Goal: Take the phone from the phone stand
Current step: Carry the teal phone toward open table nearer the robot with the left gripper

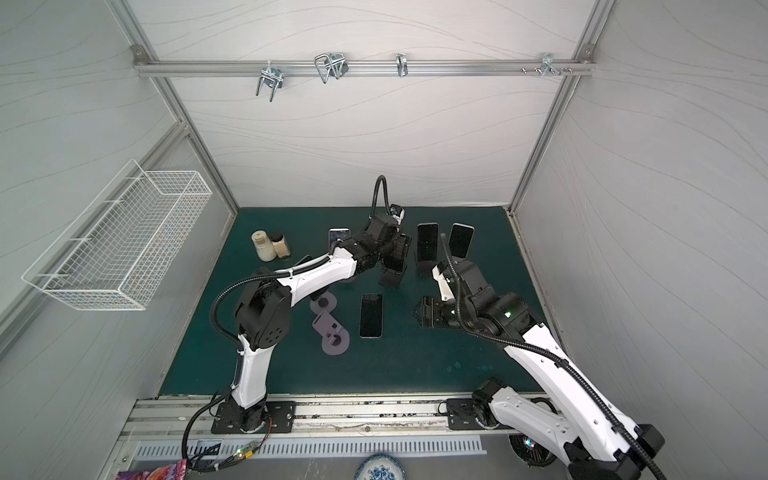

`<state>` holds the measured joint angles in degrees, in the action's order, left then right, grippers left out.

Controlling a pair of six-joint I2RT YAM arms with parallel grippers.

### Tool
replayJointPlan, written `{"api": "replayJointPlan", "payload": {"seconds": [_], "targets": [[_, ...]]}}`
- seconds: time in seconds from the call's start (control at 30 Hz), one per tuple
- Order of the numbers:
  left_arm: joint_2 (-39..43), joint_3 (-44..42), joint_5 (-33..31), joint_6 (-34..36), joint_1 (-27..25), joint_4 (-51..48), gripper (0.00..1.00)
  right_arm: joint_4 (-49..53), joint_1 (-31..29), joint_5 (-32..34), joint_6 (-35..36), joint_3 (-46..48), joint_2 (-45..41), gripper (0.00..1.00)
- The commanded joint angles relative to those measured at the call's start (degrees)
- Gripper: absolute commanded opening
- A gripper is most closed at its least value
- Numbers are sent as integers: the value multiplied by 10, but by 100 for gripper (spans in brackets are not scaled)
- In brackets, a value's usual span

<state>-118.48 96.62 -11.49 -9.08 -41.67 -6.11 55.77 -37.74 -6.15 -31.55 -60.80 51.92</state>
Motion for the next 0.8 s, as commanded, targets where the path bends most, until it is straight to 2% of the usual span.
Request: {"api": "replayJointPlan", "payload": {"seconds": [0.0,0.4,0.77], "targets": [[38,17,8,8,1,28,50,12,1,-2,-5,-7,-10,72],[75,-3,32,-7,1,27,49,31,0,1,-4,-19,-20,70],[162,-63,45,-21,-5,2,45,31,1,24,-9,1,-24,70]]}}
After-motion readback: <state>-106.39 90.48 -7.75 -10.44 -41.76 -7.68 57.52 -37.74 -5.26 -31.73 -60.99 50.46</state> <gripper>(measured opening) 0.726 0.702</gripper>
